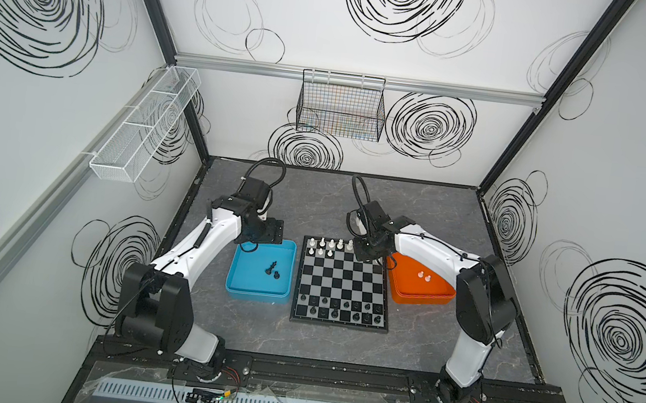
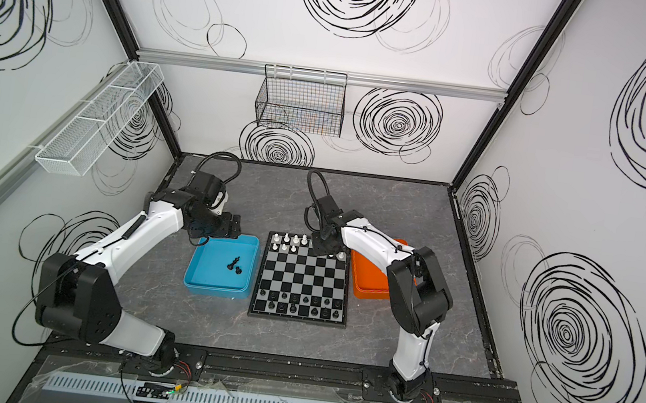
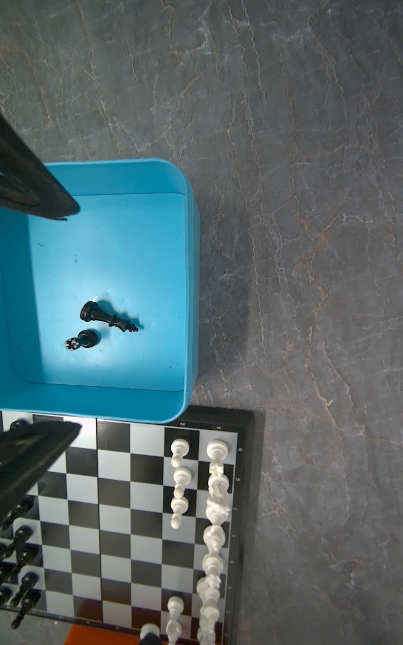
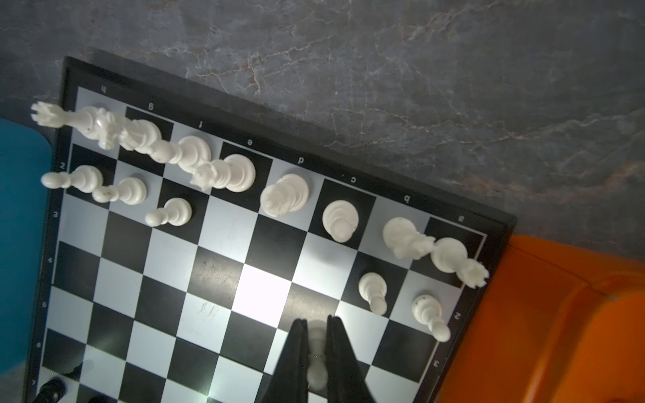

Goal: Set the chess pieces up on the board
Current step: 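Lower the white pawn onto the board and open the right gripper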

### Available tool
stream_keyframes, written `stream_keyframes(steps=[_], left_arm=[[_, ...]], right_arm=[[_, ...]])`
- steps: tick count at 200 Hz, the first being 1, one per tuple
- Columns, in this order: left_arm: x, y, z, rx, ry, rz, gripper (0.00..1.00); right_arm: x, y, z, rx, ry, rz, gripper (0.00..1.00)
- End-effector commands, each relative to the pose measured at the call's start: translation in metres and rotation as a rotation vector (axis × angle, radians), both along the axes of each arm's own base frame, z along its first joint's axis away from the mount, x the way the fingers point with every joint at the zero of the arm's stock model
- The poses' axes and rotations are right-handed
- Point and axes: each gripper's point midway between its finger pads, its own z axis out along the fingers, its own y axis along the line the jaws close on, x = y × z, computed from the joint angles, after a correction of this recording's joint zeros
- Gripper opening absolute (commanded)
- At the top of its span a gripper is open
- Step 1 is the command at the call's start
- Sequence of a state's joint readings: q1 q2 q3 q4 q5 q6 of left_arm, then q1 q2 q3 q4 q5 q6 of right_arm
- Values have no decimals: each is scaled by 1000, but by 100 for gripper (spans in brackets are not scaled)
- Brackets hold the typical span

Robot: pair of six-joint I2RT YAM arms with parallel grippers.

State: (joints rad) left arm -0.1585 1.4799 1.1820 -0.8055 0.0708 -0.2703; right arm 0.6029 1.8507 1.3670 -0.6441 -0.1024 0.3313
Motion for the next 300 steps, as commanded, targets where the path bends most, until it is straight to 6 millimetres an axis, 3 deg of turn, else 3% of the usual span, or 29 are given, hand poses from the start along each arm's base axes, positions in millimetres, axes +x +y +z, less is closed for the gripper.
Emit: stream_keyframes(steps=[1,168,300], left_arm=[[-2,4,4,-5,-20,-5,93],[-3,11,-5,-3,0,4,94],[-2,11,-7,-5,5,7,94]], right_arm=[[14,7,5,14,-39,-20,11],[21,8,-17,-7,-15,-44,13],[22,2,-22,-34,-9,-56,17]])
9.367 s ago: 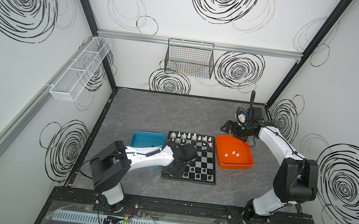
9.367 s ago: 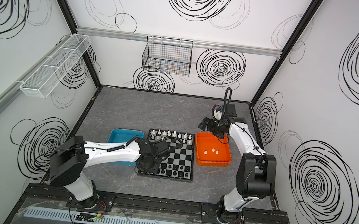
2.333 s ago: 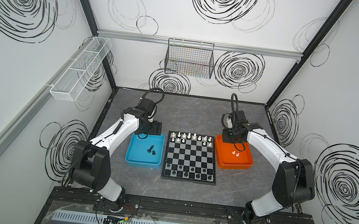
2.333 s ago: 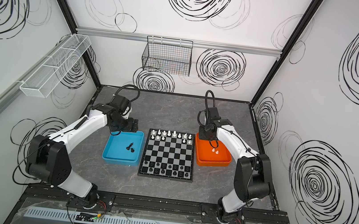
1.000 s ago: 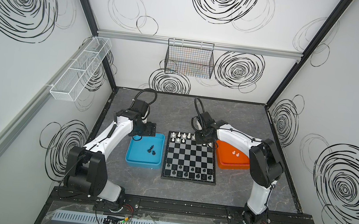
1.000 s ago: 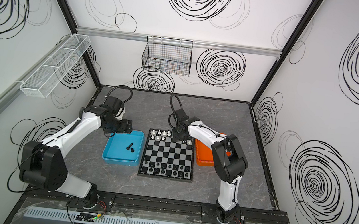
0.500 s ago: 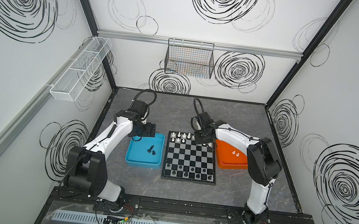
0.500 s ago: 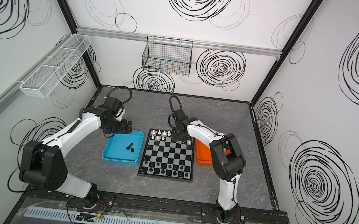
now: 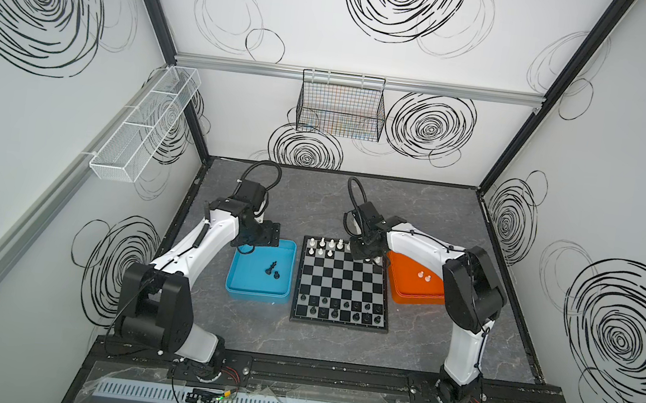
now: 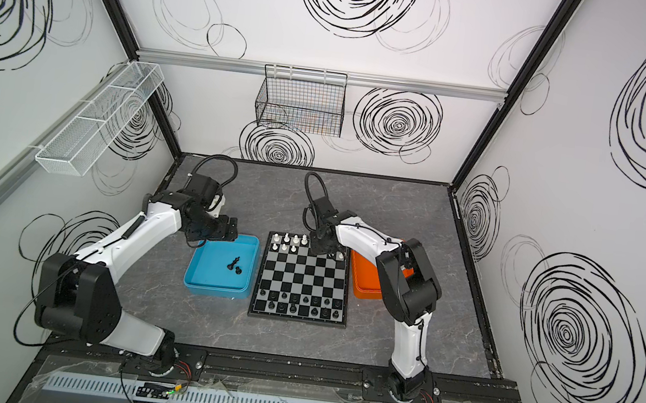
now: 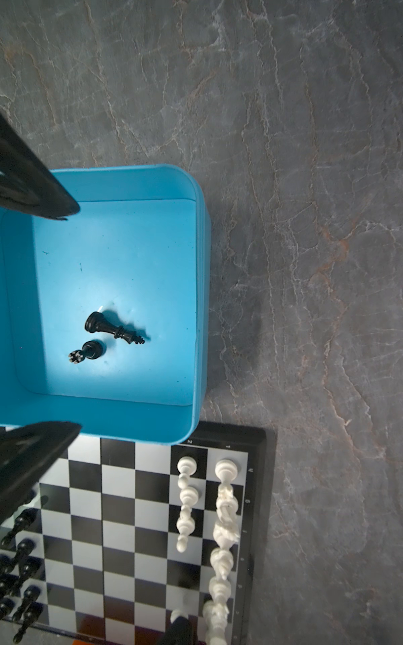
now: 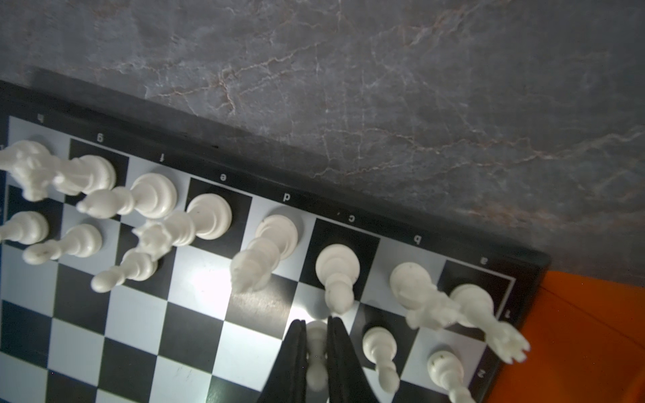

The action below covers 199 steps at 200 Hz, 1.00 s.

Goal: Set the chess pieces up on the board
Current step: 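Lower the white pawn onto the board and open the right gripper, then return the right gripper over the orange tray while the left gripper lowers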

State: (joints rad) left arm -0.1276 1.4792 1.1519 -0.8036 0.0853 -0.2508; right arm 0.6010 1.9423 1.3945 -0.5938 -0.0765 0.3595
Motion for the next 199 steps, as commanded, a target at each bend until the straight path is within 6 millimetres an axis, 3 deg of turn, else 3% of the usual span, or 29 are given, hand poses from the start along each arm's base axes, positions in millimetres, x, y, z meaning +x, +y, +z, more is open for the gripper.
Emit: stream_keyframes(steps=[1,76,154,186,199], left_arm=[[4,3,3,-2,-21,0,94],[3,3,4,-4,-23,3,94],[-4,7,6,-2,-24,34,96],[-11,10,6,5,-21,42,100],[-16,11,6,4,-21,44,96]], right_arm=[[6,-3,3,-15,-12,-19,17],[6,-4,9,-11,-20,-21,23],[17,-3,69,45,-124,-46,38],[18,-2,94,86,-184,-52,61],[17,-3,97,96,-188,-53,71]])
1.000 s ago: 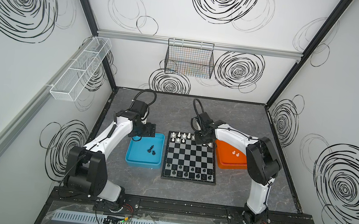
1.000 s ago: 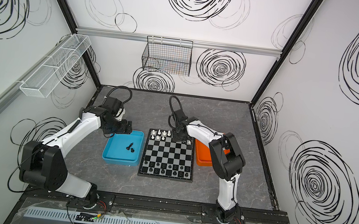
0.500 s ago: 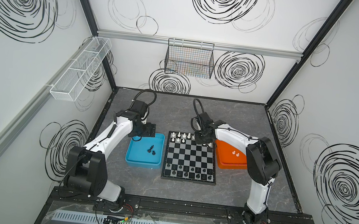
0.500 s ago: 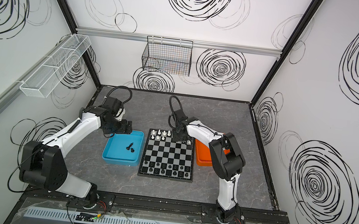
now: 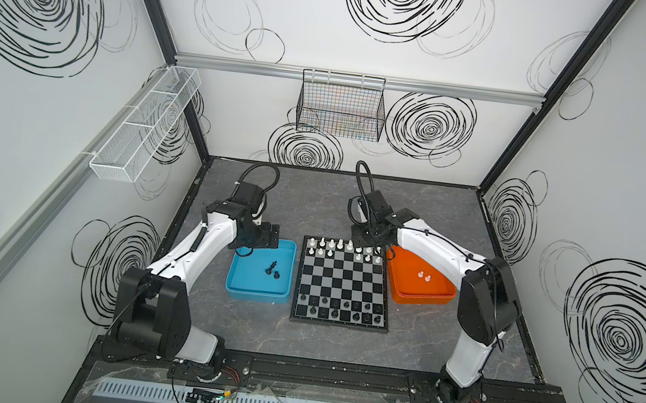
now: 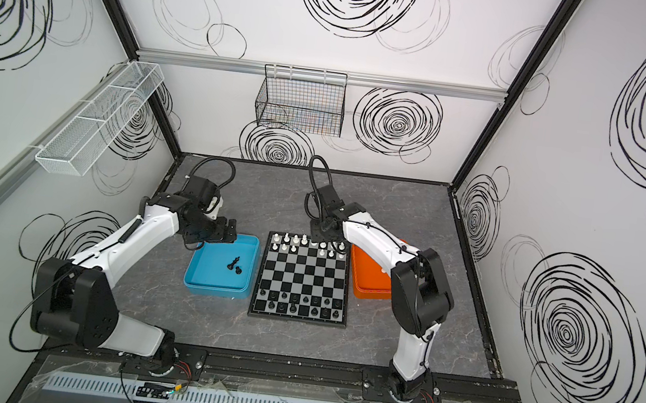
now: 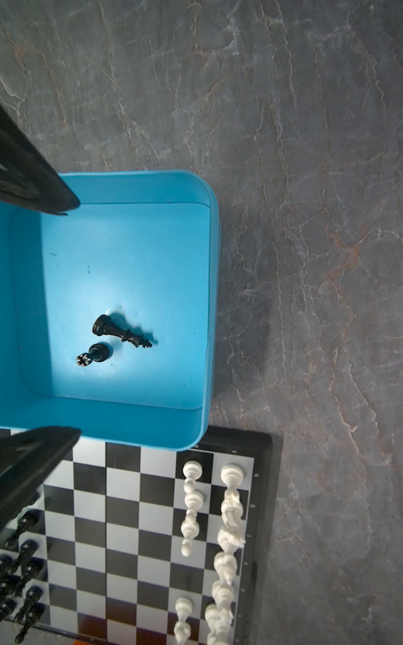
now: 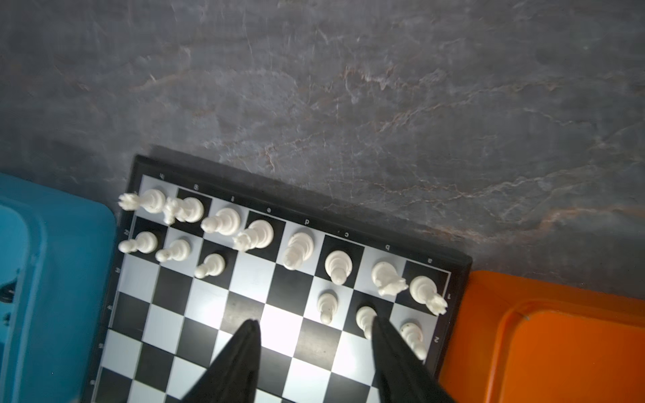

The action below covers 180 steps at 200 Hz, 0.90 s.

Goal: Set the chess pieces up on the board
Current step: 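Return the right gripper over the orange tray while the left gripper lowers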

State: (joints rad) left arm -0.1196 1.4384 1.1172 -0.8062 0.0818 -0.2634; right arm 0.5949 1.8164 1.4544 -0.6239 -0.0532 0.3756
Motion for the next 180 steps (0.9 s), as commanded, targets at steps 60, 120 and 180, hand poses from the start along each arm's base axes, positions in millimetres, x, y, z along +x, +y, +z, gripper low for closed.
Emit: stream_keyframes(steps=[60,120,180], left_arm=[[-24,9,1,13,8,20,96],[-21,0,10,-16,-24,-10,96],[-21,-18,6,-34,-33,-68,96]], right_arm=[[2,-11,37,129,-85,-34,100],[9,-52,41,248,-106,-145,100],[0,-123,37,243,-190,-283,100]])
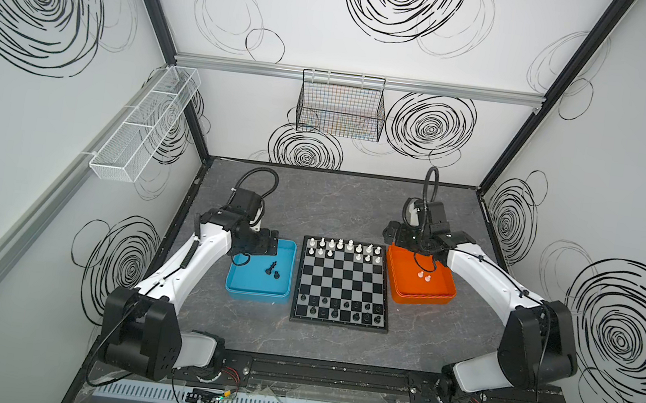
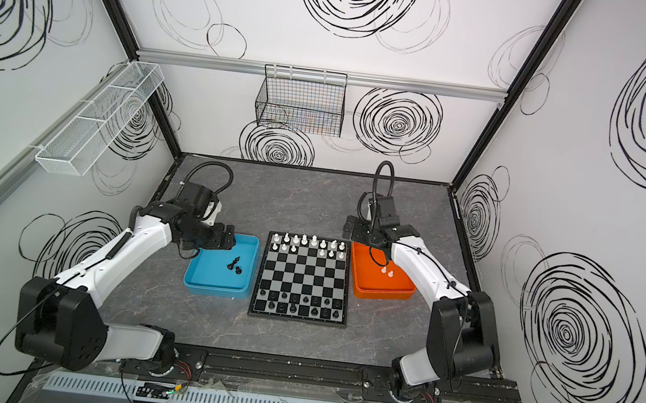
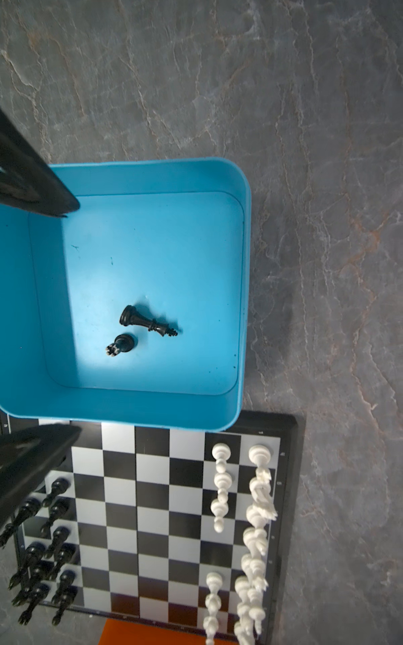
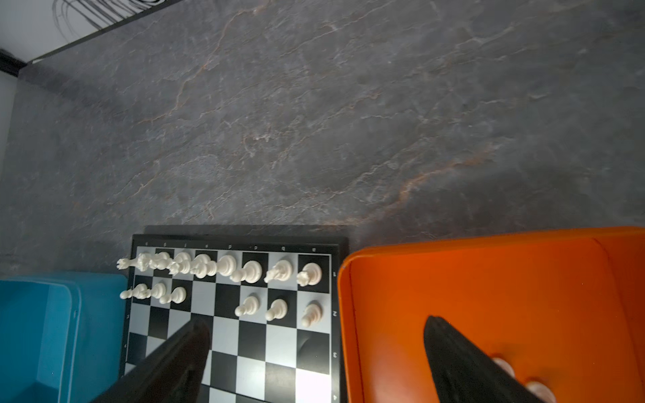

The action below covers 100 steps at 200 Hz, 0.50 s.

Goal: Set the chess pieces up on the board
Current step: 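Return the right gripper over the orange tray while the left gripper lowers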

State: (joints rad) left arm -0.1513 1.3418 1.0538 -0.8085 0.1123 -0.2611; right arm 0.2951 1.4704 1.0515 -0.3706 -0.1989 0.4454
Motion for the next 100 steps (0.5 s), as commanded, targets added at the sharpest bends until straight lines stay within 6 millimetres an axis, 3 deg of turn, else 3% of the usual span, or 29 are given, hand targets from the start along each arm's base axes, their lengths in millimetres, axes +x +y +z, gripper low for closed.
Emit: stream_keyframes(steps=[1,22,55,100], left_arm=[[-1,-6,-2,-2,-4,-22,96],[-6,-7,-12,5,30,-4,96],[-19,-10,-34,44,94,4,100],[-24,-26,-51,35,125,-5,83]], right_arm=[[2,-9,17,3,-82,-16,100],[-7,-19,8,-16,-56,-6,100],[-18,-34,-8,-46,3,-34,89],[-20,-33,-27,-9,70,-26,80]])
